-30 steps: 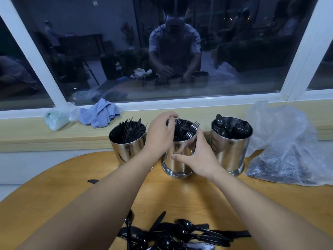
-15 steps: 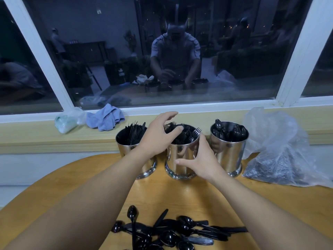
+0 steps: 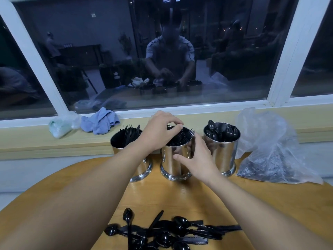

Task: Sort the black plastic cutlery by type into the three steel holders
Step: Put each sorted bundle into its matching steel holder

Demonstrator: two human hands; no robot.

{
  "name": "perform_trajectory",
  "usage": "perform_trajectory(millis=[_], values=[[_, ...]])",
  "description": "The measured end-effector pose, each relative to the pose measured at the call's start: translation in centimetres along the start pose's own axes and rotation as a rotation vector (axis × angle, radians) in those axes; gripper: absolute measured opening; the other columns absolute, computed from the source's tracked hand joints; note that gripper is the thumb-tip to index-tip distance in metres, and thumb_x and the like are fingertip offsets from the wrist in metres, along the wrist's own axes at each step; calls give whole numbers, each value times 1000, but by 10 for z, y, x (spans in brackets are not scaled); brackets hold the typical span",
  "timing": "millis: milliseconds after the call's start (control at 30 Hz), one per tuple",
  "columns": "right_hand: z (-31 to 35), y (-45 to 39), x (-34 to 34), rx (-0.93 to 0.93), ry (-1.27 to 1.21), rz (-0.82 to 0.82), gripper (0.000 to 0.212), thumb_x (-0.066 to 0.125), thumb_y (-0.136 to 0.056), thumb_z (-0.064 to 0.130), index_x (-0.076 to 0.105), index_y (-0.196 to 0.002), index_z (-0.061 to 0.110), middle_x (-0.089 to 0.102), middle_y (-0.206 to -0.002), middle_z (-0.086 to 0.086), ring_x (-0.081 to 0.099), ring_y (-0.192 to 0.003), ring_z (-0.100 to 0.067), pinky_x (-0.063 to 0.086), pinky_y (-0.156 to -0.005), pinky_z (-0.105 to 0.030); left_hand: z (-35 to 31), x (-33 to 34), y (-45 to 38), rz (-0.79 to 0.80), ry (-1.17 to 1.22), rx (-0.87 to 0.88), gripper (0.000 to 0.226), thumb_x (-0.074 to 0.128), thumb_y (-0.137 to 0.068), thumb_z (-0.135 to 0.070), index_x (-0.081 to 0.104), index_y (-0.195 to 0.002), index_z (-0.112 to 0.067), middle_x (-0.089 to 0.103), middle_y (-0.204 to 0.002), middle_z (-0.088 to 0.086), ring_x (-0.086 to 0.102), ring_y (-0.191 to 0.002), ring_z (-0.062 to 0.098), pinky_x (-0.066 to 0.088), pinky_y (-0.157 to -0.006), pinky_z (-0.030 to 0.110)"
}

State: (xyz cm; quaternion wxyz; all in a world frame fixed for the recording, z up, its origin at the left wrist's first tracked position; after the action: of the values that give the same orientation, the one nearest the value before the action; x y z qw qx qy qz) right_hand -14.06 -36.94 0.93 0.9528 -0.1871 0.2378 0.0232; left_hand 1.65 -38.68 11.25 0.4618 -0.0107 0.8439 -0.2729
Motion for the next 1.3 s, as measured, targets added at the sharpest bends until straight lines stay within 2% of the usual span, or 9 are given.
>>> perform_trajectory(millis=[100,267,533,667,833,967,1067,1167,1300], values=[[-2,1,0,7,17,10,98,93,-82,47,33,-159,36,49,-140,23,47,-118,10,37,-94,-4,-11,13,-3,55,-93,31,17,67,-106,-43,82,-109,-36,76,-110,-21,55,-117,17,44,-111,49],[-9,0,2,9,27,12,99,93,-78,51,36,-157,37,56,-140,17,56,-122,4,48,-102,-23,-8,24,-5,81,-192,21,21,74,-103,-30,83,-122,-30,79,-120,-11,59,-119,22,46,-109,47],[-12,0,4,35,39,33,108,93,-78,52,30,-163,35,53,-143,18,55,-124,1,49,-104,-25,-12,19,-5,-23,-148,132,12,83,-99,-25,88,-110,-28,81,-111,-16,61,-115,20,45,-108,49],[-11,1,3,38,31,31,105,94,-79,49,32,-163,34,53,-144,17,53,-122,5,44,-101,-15,-20,7,-4,-135,-92,188,7,81,-100,-23,85,-105,-24,77,-110,-15,57,-110,21,45,-103,38],[-7,4,0,48,20,50,98,90,-84,48,34,-162,30,54,-141,19,52,-123,7,46,-109,-24,-18,-13,-1,-232,70,64,6,77,-103,-17,81,-106,-20,79,-106,-15,71,-102,6,56,-98,38],[2,3,-17,29,47,-51,70,73,-98,51,43,-158,29,54,-147,15,54,-132,-3,47,-117,-37,-12,-33,19,-381,379,-89,5,78,-104,-13,79,-104,-17,82,-101,-10,79,-100,10,62,-95,29],[19,3,-54,66,-57,-257,45,59,-108,49,62,-145,24,69,-125,13,65,-114,-6,52,-109,-40,-8,-34,39,-410,652,-154,6,77,-101,1,76,-100,-4,84,-103,4,83,-101,20,65,-94,31],[19,-12,-74,207,-259,-308,38,54,-106,59,76,-114,28,78,-101,13,70,-91,-9,55,-84,-38,-3,-19,56,-339,729,-189,7,76,-98,11,75,-98,3,84,-107,9,83,-104,26,65,-97,37],[16,-37,-70,264,-431,-273,19,69,-105,27,75,-93,14,76,-72,0,62,-65,-16,47,-72,-44,2,-6,68,-268,714,-211,8,79,-96,10,79,-96,2,84,-111,7,83,-105,25,65,-100,40]])
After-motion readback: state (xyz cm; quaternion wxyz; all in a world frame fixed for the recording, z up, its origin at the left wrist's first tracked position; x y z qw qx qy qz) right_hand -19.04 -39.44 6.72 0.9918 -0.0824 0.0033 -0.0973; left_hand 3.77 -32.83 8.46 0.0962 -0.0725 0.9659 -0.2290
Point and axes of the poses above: each hand's wrist, its own y-axis away from the middle knuckle, its own x-axis out of the palm, z = x × y, the point moved 10 cm from there along -y, towards the middle knuckle
